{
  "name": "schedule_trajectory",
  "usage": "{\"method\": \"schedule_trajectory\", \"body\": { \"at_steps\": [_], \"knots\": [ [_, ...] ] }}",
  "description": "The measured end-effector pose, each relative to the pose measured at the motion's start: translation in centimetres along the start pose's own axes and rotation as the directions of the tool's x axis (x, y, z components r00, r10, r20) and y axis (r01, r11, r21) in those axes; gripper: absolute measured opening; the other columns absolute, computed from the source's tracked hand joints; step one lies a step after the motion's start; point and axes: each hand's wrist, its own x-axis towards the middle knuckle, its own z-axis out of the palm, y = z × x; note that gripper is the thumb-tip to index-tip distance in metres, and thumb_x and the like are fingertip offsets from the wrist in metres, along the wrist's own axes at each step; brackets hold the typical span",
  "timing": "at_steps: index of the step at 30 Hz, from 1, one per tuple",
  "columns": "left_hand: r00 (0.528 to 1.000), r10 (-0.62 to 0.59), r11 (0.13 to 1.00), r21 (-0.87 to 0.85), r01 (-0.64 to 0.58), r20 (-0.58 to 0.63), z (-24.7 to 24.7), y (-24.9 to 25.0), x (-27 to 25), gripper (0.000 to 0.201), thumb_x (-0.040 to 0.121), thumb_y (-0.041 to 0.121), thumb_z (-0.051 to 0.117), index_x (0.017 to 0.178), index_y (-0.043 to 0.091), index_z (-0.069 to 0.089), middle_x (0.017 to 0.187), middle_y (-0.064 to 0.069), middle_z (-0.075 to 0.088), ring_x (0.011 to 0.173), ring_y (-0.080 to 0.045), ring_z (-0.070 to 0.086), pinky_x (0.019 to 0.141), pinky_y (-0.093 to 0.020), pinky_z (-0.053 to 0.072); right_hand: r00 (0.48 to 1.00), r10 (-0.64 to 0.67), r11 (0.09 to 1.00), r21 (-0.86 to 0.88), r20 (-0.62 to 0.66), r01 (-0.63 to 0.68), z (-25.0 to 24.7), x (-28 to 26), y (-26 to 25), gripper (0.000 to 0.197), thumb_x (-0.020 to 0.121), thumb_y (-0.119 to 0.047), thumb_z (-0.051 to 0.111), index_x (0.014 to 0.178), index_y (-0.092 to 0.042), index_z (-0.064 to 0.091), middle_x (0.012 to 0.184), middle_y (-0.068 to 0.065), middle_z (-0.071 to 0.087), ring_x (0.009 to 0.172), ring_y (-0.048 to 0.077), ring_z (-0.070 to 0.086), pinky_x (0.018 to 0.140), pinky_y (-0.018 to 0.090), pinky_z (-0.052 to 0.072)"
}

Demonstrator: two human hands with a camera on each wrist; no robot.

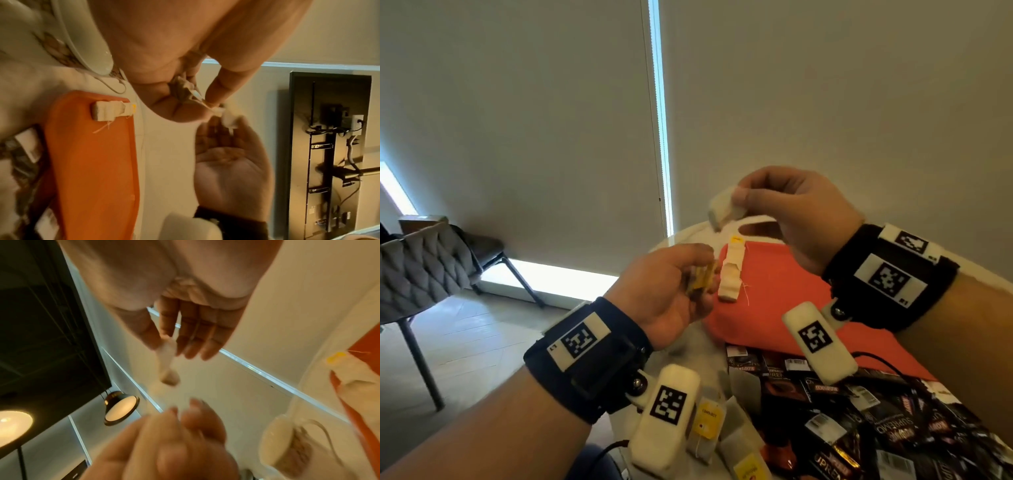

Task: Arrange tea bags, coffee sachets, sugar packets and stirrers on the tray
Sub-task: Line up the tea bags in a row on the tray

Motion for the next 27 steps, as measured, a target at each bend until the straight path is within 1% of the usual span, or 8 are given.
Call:
{"method": "schedule_trajectory", "body": {
  "at_steps": [3,6,10,14,18,20,23,27],
  "knots": [
    [0.991,0.055,0.996,0.070,-0.047,-0.121,-1.0,0.0,0.5,0.017,0.090,0.008,0.063,0.107,0.011,0.061,0.085,-0.008,0.056,0.057,-0.013,0.048,0.046,-0.023,0.042,0.993,-0.116,0.964,-0.241,-0.002,0.112,-0.4,0.1,-0.4,0.006,0.094,-0.020,0.073,0.094,-0.015,0.074,0.089,0.005,0.078,0.088,0.023,0.074,0.081,0.041,0.061],
    [0.966,0.188,0.976,0.143,-0.164,-0.177,-1.0,1.0,0.7,0.017,0.090,0.013,0.068,0.106,0.007,0.065,0.083,-0.008,0.054,0.056,-0.012,0.047,0.046,-0.024,0.045,0.989,-0.123,0.893,-0.426,0.081,0.146,-0.5,0.1,-0.9,0.008,0.093,-0.026,0.074,0.098,-0.020,0.077,0.089,-0.001,0.078,0.086,0.020,0.074,0.081,0.040,0.062],
    [0.961,0.273,0.905,0.350,-0.243,-0.039,-0.3,2.5,1.0,0.022,0.091,0.017,0.072,0.113,0.020,0.076,0.101,-0.011,0.061,0.071,-0.017,0.053,0.057,-0.028,0.051,0.972,-0.029,0.881,-0.453,0.232,0.134,-0.5,0.4,-1.7,0.016,0.089,-0.028,0.077,0.103,-0.021,0.077,0.091,0.001,0.077,0.087,0.022,0.074,0.081,0.042,0.063],
    [0.958,0.280,0.811,0.521,-0.267,0.055,0.1,2.9,1.6,0.012,0.093,0.014,0.071,0.102,0.016,0.078,0.092,-0.013,0.075,0.071,-0.015,0.057,0.062,-0.029,0.049,0.972,-0.028,0.910,-0.396,0.234,0.121,-0.6,0.9,-1.4,0.021,0.089,-0.023,0.077,0.110,-0.021,0.074,0.092,0.003,0.077,0.087,0.023,0.075,0.080,0.042,0.063],
    [0.939,0.343,0.816,0.503,-0.284,-0.026,0.3,2.7,2.9,0.005,0.091,0.014,0.076,0.094,0.018,0.077,0.073,0.002,0.067,0.061,-0.009,0.055,0.056,-0.025,0.048,0.976,0.130,0.980,-0.176,0.176,-0.098,-0.7,1.2,0.6,0.045,0.078,-0.023,0.083,0.118,-0.013,0.067,0.101,0.011,0.077,0.094,0.027,0.075,0.081,0.045,0.063],
    [0.937,0.345,0.834,0.479,-0.275,-0.063,0.3,2.4,3.7,0.004,0.090,0.015,0.078,0.092,0.019,0.077,0.070,0.003,0.064,0.056,-0.008,0.053,0.053,-0.025,0.047,0.960,0.215,0.972,-0.133,0.181,-0.193,-0.4,1.2,2.1,0.034,0.081,-0.014,0.082,0.111,-0.008,0.068,0.100,0.013,0.077,0.092,0.027,0.075,0.083,0.045,0.062],
    [0.943,0.316,0.854,0.466,-0.233,-0.107,0.1,2.0,4.4,0.004,0.091,0.023,0.078,0.095,0.022,0.078,0.079,0.001,0.066,0.057,-0.011,0.054,0.060,-0.031,0.051,0.953,0.291,0.957,-0.025,0.080,-0.290,-0.4,1.6,4.1,0.010,0.087,-0.003,0.075,0.092,-0.009,0.069,0.083,0.011,0.075,0.077,0.022,0.073,0.076,0.040,0.062],
    [0.930,0.317,0.902,0.363,-0.235,-0.184,-0.7,2.2,5.0,0.009,0.093,0.024,0.076,0.096,0.016,0.074,0.093,-0.003,0.066,0.061,-0.011,0.051,0.055,-0.027,0.050,0.873,0.486,0.873,-0.015,-0.024,-0.487,-1.1,2.0,7.8,0.021,0.084,0.003,0.075,0.079,-0.011,0.061,0.088,0.023,0.065,0.074,0.025,0.069,0.061,0.032,0.057]
  ]
}}
